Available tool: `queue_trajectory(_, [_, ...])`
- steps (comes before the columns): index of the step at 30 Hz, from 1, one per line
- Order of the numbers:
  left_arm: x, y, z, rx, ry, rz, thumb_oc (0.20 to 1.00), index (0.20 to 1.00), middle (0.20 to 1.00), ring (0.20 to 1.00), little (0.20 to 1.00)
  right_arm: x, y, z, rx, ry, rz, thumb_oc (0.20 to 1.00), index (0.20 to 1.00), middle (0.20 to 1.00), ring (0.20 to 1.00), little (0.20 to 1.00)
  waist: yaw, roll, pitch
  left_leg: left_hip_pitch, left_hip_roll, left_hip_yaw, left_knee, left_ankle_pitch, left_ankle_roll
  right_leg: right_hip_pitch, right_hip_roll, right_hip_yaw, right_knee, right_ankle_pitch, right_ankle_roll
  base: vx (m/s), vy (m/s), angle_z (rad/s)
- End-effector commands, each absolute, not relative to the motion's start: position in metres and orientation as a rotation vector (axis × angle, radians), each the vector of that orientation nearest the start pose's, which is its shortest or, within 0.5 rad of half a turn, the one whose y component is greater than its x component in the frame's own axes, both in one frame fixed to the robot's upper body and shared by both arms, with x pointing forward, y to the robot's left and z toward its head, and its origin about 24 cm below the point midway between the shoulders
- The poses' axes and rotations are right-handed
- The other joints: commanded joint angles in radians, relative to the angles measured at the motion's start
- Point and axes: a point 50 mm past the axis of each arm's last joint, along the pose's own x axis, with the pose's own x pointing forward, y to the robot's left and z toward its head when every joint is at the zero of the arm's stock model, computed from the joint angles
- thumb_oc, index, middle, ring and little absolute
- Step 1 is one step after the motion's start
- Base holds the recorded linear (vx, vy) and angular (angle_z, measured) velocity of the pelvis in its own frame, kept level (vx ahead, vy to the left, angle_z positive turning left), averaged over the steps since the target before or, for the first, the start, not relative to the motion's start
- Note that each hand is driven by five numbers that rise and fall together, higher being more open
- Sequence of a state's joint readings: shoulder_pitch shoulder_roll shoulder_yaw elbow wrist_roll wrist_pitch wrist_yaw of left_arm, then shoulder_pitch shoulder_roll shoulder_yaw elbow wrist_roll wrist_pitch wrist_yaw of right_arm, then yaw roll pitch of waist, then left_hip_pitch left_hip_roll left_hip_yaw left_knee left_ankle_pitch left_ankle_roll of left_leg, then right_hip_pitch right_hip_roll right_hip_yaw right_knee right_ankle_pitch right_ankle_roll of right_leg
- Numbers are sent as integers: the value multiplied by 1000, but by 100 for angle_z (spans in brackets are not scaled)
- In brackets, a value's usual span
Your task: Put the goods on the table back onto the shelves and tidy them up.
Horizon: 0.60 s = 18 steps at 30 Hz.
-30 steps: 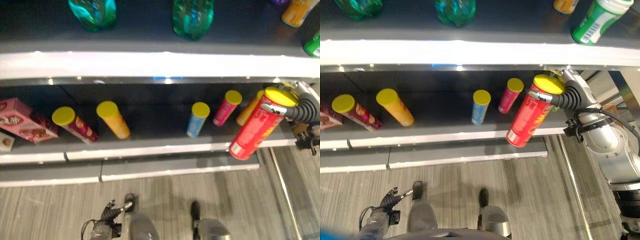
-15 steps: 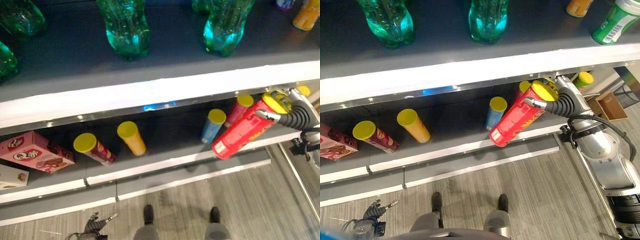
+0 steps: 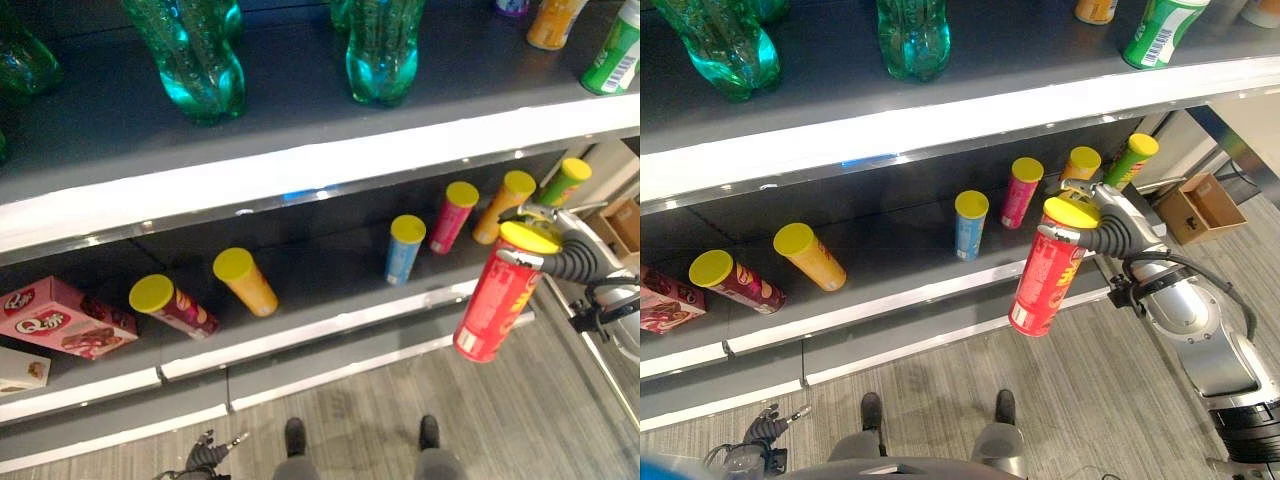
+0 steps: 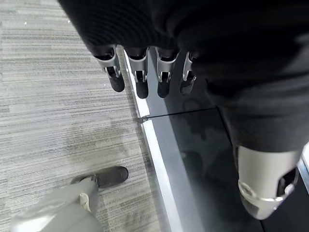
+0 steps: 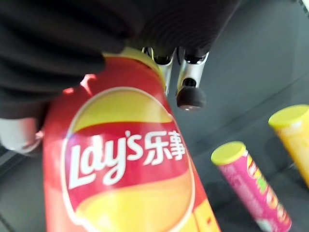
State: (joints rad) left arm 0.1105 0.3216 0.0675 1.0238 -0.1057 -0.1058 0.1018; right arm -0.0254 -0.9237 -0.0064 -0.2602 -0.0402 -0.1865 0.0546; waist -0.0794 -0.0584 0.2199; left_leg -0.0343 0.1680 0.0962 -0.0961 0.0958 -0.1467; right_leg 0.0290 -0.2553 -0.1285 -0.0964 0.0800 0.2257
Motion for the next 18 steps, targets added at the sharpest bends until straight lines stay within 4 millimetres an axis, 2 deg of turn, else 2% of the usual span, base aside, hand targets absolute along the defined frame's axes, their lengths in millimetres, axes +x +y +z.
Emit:
queue_trajectory(1, [112, 304, -123, 301, 946, 369, 1000, 1000, 1000, 1000, 1000, 248, -219, 211, -969, -618, 256, 200, 200, 200, 200, 200, 19, -13, -10, 85, 45, 19, 66, -169, -19, -19, -68, 3, 51, -56, 36, 0, 0, 0])
queue_trajectory(11, [116, 298, -121, 300, 916, 351, 1000, 1000, 1000, 1000, 1000, 266, -176, 222, -1025, -713, 428, 200, 200, 200, 200, 200, 67, -17, -9, 77, 59, -11, 52, -150, -30, 18, -62, -31, 55, -79, 33, -4, -35, 13])
queue_trajectory(18, [110, 295, -124, 290, 937, 352, 1000, 1000, 1000, 1000, 1000, 285, -158, 213, -1075, -689, 474, 200, 200, 200, 200, 200, 109, -16, -7, 69, 56, -40, 47, -145, -31, 40, -70, -67, 65, -90, 30, -4, -36, 17])
